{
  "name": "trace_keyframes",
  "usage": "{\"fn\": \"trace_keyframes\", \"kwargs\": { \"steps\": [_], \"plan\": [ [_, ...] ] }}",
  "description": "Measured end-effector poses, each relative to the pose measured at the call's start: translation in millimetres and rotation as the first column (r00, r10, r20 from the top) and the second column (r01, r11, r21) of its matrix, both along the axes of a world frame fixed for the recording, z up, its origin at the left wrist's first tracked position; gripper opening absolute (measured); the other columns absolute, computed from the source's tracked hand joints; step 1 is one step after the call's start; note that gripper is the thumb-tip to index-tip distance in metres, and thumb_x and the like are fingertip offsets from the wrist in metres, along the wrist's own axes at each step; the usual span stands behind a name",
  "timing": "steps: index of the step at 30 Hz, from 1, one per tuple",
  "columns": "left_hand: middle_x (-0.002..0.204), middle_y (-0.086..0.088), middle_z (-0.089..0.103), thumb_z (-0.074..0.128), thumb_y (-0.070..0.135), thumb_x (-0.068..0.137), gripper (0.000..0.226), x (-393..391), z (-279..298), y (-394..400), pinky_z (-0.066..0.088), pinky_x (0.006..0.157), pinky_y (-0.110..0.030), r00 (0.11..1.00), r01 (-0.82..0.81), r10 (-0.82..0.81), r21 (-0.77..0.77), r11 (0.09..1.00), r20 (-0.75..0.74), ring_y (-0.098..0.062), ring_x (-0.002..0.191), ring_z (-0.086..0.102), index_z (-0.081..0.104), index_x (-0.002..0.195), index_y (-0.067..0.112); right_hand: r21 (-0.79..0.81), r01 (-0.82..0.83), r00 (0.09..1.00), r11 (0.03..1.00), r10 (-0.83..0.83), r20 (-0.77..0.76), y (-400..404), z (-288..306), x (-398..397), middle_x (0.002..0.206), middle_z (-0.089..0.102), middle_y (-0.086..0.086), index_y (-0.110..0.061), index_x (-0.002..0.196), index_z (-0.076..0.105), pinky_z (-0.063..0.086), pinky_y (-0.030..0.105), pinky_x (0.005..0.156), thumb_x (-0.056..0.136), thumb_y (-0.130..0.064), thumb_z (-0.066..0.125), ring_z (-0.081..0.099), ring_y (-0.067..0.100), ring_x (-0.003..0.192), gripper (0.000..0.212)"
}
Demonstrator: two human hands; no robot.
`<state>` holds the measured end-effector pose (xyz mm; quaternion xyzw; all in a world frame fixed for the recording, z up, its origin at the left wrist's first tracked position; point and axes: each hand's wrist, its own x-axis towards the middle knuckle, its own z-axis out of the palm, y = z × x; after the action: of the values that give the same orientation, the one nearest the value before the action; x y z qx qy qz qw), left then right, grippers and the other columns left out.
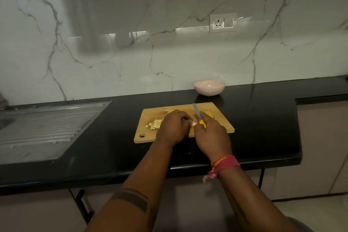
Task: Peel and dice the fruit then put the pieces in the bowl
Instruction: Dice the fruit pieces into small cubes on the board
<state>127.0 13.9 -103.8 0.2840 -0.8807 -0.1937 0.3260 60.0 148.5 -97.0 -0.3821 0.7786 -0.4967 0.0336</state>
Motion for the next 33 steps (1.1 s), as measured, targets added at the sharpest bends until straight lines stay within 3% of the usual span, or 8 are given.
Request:
{"fn": "trace_keyframes", "kwargs": {
  "steps": [3,6,12,16,26,29,33],
  "plan": [
    [0.109,0.004,0.069,0.072,0.047,0.089,0.037,0,-4,-3,0.051,0.098,-0.04,0.995,-0.065,0.067,-0.036,0.997,0.067,-0.015,0.1,0.062,0.072,0.115,0.022,0.044,0.035,0.999,0.998,-0.033,-0.04,4,-2,-2,0.106,0.068,0.002,-0.038,0.151,0.042,0.05,0.029,0.063,0.102,-0.034,0.046,0.062,0.017,0.081,0.049],
    [0.106,0.004,0.069,0.067,0.056,0.089,0.041,-4,-7,-5,0.042,0.105,-0.043,0.981,-0.101,0.127,-0.17,0.98,0.146,-0.02,0.101,0.062,0.074,0.114,0.025,0.081,0.037,0.996,0.996,-0.03,-0.087,8,-3,-4,0.112,0.068,0.004,-0.041,0.15,0.043,0.05,0.029,0.065,0.102,-0.032,0.046,0.061,0.016,0.082,0.049],
    [0.108,0.001,0.072,0.065,0.046,0.094,0.031,-2,-5,-1,0.044,0.099,-0.042,0.985,-0.088,0.112,-0.172,0.981,0.134,-0.022,0.106,0.059,0.075,0.106,0.02,0.291,0.02,0.989,0.956,0.024,-0.148,4,6,-8,0.127,0.065,0.006,-0.036,0.15,0.044,0.048,0.03,0.076,0.098,-0.03,0.047,0.062,0.023,0.1,0.053],
    [0.11,0.003,0.074,0.068,0.038,0.094,0.023,-2,-6,-2,0.051,0.096,-0.045,0.994,-0.056,0.062,-0.072,0.996,0.09,-0.02,0.106,0.061,0.077,0.11,0.023,0.352,0.028,0.97,0.935,0.06,-0.235,6,4,2,0.125,0.066,0.002,-0.038,0.149,0.044,0.048,0.032,0.079,0.098,-0.035,0.047,0.063,0.022,0.106,0.05],
    [0.109,0.004,0.076,0.068,0.032,0.095,0.023,-1,-2,-1,0.053,0.088,-0.036,0.993,-0.047,0.048,-0.011,0.999,0.11,-0.013,0.095,0.065,0.077,0.116,0.026,0.335,0.032,0.954,0.942,0.071,-0.292,6,3,4,0.118,0.068,0.002,-0.039,0.149,0.044,0.054,0.034,0.078,0.097,-0.035,0.047,0.064,0.021,0.099,0.052],
    [0.116,0.005,0.075,0.069,0.031,0.095,0.026,-2,-2,0,0.053,0.095,-0.038,0.994,-0.048,0.047,0.007,0.999,0.101,-0.013,0.102,0.066,0.075,0.119,0.025,0.348,0.036,0.946,0.937,0.08,-0.313,4,4,4,0.115,0.068,0.002,-0.037,0.147,0.046,0.055,0.034,0.077,0.097,-0.034,0.046,0.065,0.022,0.097,0.05],
    [0.117,0.006,0.075,0.069,0.03,0.095,0.024,-2,-2,-1,0.053,0.097,-0.04,0.993,-0.044,0.042,0.012,0.999,0.106,-0.013,0.105,0.066,0.076,0.118,0.026,0.364,0.03,0.938,0.931,0.1,-0.332,-2,8,6,0.097,0.065,0.001,-0.032,0.14,0.052,0.045,0.03,0.065,0.099,-0.03,0.046,0.057,0.018,0.079,0.042]
  ]
}}
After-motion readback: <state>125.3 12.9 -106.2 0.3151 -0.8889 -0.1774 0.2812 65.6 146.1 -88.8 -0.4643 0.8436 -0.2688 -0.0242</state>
